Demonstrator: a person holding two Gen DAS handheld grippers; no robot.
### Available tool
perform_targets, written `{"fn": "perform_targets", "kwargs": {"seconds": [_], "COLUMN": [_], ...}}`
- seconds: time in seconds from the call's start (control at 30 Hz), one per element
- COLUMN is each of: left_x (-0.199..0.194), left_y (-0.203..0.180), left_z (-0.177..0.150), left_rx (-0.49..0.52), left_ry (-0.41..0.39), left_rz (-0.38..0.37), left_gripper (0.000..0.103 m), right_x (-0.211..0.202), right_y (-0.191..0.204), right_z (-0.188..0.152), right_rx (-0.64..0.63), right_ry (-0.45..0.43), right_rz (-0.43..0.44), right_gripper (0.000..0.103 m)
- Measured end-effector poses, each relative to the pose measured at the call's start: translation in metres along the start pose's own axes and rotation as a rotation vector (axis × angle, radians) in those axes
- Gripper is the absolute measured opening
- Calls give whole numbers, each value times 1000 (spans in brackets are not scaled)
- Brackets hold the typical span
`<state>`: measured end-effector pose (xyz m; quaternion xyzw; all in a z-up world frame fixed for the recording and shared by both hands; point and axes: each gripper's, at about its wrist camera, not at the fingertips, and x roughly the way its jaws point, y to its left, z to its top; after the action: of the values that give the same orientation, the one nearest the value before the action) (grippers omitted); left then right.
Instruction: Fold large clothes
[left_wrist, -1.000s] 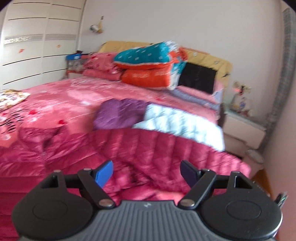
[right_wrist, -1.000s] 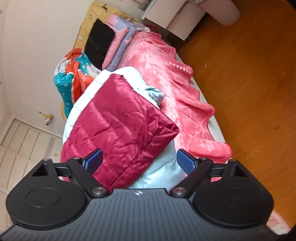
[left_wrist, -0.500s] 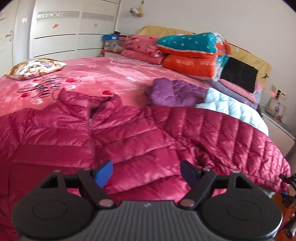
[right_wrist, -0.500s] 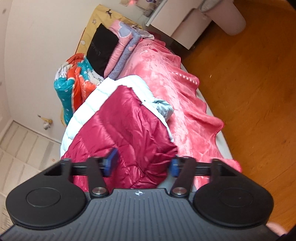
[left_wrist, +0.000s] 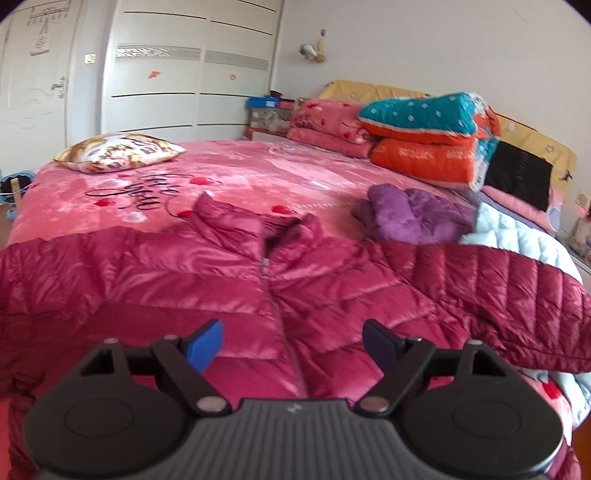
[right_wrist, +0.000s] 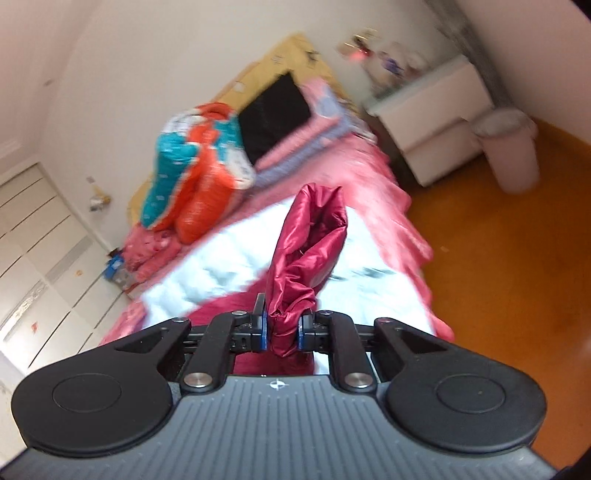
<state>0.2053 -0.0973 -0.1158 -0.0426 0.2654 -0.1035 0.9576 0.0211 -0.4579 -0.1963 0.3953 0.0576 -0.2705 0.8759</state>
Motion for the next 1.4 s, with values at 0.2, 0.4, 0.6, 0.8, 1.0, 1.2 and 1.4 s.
{"fn": "perform_targets", "kwargs": {"seconds": [0.2,0.4,0.6,0.8,1.0,1.2,1.4], "left_x": [0,0,1,-6,-19,-24,-27], "left_y": [31,71,115,166,210,237,246], "left_z": [2,1,-2,1,3,3,4], "left_rx": [-54,-171,-307,-418,-488,-545,-569], "left_ry": [-30,-47,-65,-128,-203,-227,-249], "left_rz": [26,23,20,69,150,200,202], "left_gripper": [83,83,83,84,85,86,86], "right_x": [-5,13,39,63,90,124,128], "right_y": [77,164,267,359,401,396,391], "right_z": [11,4,-34,-107,-195,-270,-325], "right_rx": [-64,-92,-128,-203,-228,-151,-111], "right_ry": [-9,47,184,357,553,739,867], "right_rz": [140,339,593,778,845,806,759], "right_gripper": [17,17,17,17,17,17,17]}}
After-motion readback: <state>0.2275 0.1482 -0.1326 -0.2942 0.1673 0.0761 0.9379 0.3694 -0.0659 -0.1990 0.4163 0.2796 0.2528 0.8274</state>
